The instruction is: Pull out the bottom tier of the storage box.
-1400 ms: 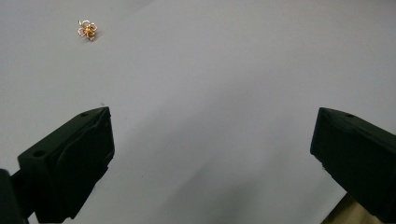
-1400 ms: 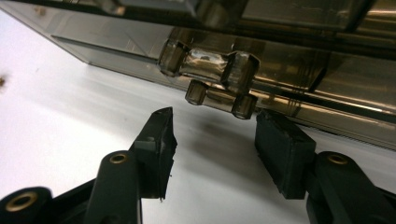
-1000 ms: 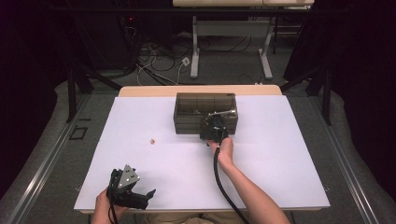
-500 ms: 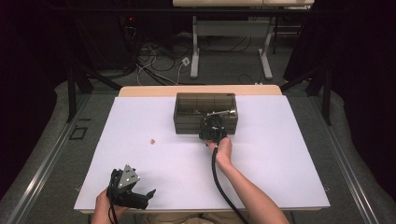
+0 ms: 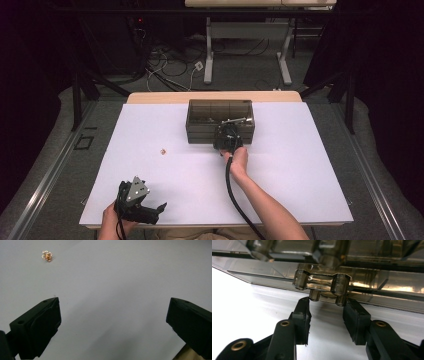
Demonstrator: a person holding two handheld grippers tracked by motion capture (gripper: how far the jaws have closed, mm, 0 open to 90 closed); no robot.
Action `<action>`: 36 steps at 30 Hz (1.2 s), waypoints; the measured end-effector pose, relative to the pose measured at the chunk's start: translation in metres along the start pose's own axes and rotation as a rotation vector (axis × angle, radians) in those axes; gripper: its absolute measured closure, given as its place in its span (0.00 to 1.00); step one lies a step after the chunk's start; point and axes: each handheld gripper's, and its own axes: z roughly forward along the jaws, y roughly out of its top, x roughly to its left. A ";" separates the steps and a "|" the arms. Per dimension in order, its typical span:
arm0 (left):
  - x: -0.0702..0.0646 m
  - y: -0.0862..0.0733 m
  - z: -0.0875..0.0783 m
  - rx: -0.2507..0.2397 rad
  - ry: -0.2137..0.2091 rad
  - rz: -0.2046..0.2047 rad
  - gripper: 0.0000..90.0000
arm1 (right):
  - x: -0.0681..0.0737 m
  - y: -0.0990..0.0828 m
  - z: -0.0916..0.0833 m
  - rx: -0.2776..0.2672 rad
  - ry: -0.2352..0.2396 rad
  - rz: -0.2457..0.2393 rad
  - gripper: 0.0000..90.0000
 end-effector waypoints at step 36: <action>0.000 0.000 0.000 -0.005 0.000 -0.001 0.00 | 0.003 -0.001 -0.002 -0.033 -0.038 0.070 0.53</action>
